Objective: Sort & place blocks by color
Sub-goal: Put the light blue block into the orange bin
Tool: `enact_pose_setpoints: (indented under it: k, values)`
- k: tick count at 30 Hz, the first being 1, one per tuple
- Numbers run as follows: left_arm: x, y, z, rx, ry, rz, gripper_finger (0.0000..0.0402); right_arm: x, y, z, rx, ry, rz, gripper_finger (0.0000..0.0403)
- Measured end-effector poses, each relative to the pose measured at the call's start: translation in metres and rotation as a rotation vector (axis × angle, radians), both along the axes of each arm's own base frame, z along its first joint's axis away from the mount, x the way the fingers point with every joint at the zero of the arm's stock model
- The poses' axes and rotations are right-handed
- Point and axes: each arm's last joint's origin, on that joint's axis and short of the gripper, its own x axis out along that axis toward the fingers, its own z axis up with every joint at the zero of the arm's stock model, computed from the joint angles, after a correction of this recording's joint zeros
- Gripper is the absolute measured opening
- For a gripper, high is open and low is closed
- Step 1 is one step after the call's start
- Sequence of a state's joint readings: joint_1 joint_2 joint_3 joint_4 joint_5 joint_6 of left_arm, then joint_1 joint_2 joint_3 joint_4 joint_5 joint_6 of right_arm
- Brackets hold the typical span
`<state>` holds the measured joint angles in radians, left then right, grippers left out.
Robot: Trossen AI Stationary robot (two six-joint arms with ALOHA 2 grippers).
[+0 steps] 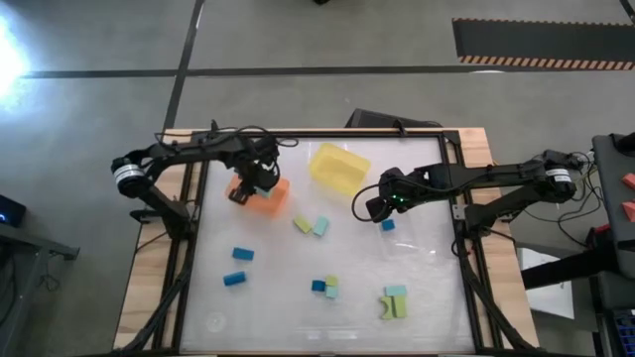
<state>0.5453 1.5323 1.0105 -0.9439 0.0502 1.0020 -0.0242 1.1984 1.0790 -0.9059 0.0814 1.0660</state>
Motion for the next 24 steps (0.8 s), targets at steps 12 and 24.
enact_pose_setpoints:
  k: [12, 24]
  values:
    - [-0.0043, -0.0018, -0.0002, 0.021, -0.032, 0.004, 0.0132, 0.0001, 0.0, 0.0001, -0.001, -0.001, 0.003, 0.0226]
    - [-0.0057, -0.0025, -0.0062, 0.024, -0.033, 0.026, 0.0146, 0.0003, 0.0, 0.0001, 0.0, -0.003, 0.004, 0.0226]
